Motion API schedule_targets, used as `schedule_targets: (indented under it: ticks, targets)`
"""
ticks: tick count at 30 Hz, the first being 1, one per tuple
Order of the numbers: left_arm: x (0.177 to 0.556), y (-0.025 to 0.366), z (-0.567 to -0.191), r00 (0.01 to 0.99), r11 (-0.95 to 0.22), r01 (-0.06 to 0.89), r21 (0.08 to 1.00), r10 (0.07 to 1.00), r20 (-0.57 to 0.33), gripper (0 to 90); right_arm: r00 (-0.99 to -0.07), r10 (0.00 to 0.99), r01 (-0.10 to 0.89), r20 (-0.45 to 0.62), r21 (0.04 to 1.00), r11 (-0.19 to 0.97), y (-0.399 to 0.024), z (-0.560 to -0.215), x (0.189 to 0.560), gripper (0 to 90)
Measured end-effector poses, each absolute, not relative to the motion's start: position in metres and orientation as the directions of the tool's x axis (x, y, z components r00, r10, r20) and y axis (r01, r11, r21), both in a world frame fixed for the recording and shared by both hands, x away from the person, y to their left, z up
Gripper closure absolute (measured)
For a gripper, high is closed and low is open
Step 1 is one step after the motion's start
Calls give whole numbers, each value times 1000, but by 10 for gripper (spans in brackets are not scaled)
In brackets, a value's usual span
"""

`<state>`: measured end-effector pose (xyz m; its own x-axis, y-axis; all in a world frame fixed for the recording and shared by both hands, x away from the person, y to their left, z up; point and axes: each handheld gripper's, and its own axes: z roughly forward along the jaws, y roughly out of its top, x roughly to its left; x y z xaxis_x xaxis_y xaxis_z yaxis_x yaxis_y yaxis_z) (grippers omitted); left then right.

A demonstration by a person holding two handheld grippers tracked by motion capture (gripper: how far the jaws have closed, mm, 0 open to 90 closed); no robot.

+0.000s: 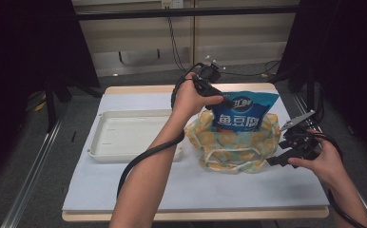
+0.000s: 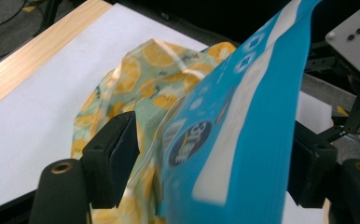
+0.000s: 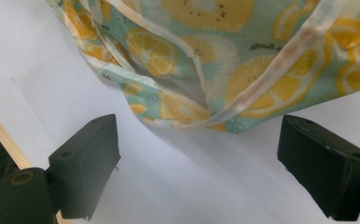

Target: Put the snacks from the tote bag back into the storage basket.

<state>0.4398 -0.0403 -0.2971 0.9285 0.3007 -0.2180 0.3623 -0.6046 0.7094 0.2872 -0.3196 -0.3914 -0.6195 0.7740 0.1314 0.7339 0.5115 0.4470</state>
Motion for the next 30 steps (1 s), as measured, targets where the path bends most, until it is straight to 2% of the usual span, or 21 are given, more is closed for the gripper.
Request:
schedule_targets:
  ticks: [4, 12, 13, 15, 16, 19, 30]
  targets:
    - [442, -49, -300, 931, -616, 360, 701, 291, -222, 358, -627, 770, 724, 119, 451, 521, -320, -390, 287, 126]
    - [444, -60, -302, 946, -627, 322, 710, 240, -217, 579, -615, 778, 734, 126, 452, 507, -324, -392, 287, 130]
    - [445, -61, -302, 951, -638, 309, 705, 223, -215, 644, -615, 779, 734, 124, 452, 507, -324, -392, 287, 131]
    - [444, -62, -301, 954, -645, 299, 704, 224, -200, 713, -620, 776, 729, 120, 454, 512, -324, -392, 287, 133]
    - [444, -62, -301, 958, -658, 285, 697, 204, -199, 797, -622, 774, 726, 118, 456, 514, -325, -392, 287, 134]
    - [443, -63, -300, 962, -671, 272, 690, 197, -188, 881, -615, 779, 733, 122, 453, 508, -325, -392, 286, 136]
    - [439, -68, -289, 963, -674, 267, 689, 167, -211, 900, -628, 770, 718, 111, 462, 520, -324, -389, 285, 138]
